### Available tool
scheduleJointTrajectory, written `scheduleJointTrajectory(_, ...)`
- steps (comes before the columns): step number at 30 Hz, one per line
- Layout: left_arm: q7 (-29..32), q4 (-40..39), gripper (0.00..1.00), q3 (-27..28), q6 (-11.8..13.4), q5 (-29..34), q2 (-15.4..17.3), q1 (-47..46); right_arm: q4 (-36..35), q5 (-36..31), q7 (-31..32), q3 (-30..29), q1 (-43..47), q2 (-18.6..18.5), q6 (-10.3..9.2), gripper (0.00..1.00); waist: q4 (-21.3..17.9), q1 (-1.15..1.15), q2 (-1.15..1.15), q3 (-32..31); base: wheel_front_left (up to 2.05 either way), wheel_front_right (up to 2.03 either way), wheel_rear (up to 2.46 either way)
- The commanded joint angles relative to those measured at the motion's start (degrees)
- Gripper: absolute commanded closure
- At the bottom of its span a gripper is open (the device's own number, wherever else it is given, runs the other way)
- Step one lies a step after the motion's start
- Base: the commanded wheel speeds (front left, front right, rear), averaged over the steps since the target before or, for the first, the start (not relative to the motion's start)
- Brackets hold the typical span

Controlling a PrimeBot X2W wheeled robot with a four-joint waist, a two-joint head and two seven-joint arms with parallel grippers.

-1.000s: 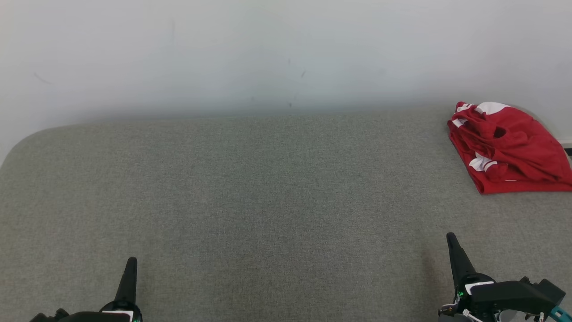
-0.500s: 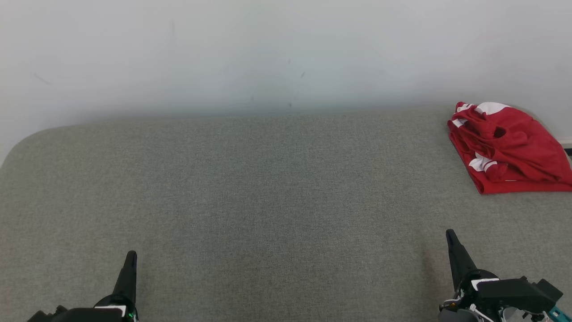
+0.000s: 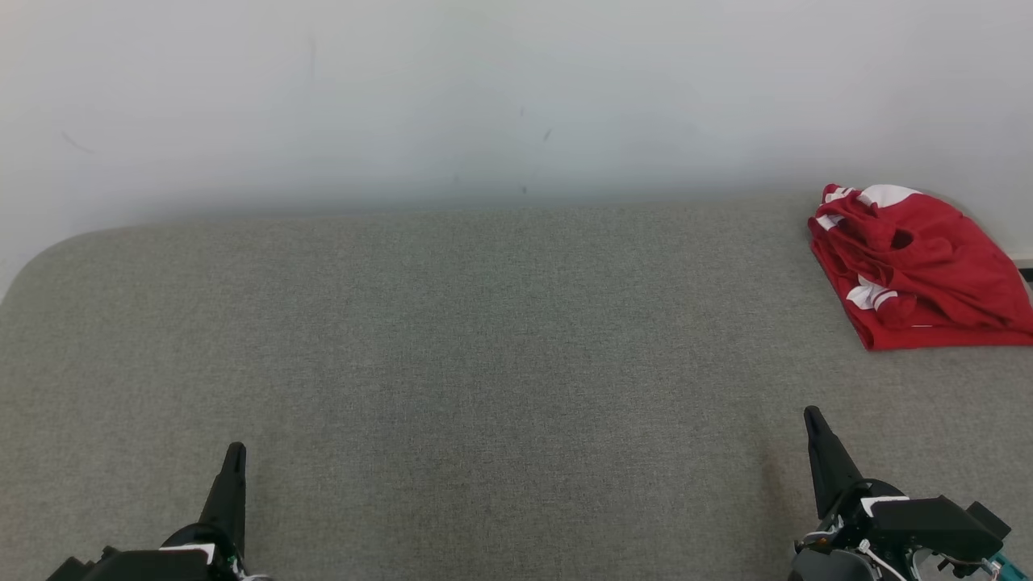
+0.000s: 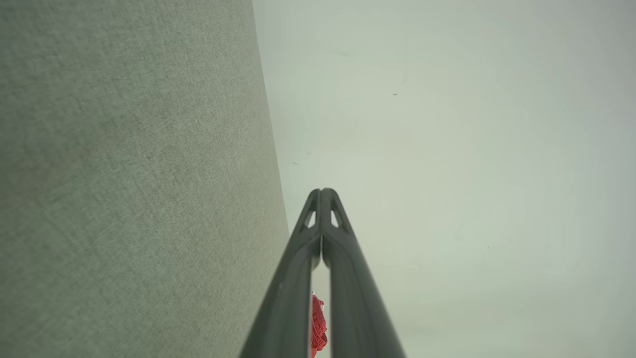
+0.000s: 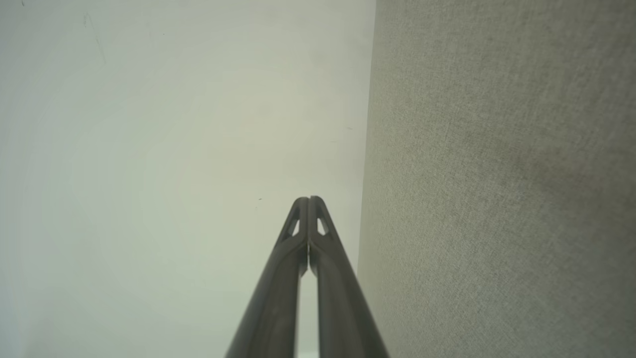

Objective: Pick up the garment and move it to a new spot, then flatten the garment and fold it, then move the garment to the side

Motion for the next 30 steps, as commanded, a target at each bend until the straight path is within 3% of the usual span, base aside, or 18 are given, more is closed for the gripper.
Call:
scheduleJointTrajectory(1, 0.2, 0.1, 1.00, 0.2, -0.1, -0.4, 0.1, -0.6, 0.1, 0.1, 0.2, -0.1, -0.5, 0.1, -0.12, 1.00, 0.0, 0.00, 0.00, 0.0, 0.00, 0.00, 0.00)
scheduleJointTrajectory(30, 0.1, 0.1, 1.00, 0.2, -0.1, -0.4, 0.1, -0.6, 0.1, 0.1, 0.2, -0.1, -0.5, 0.1, -0.12, 1.00, 0.0, 0.00, 0.00, 0.0, 0.00, 0.00, 0.00)
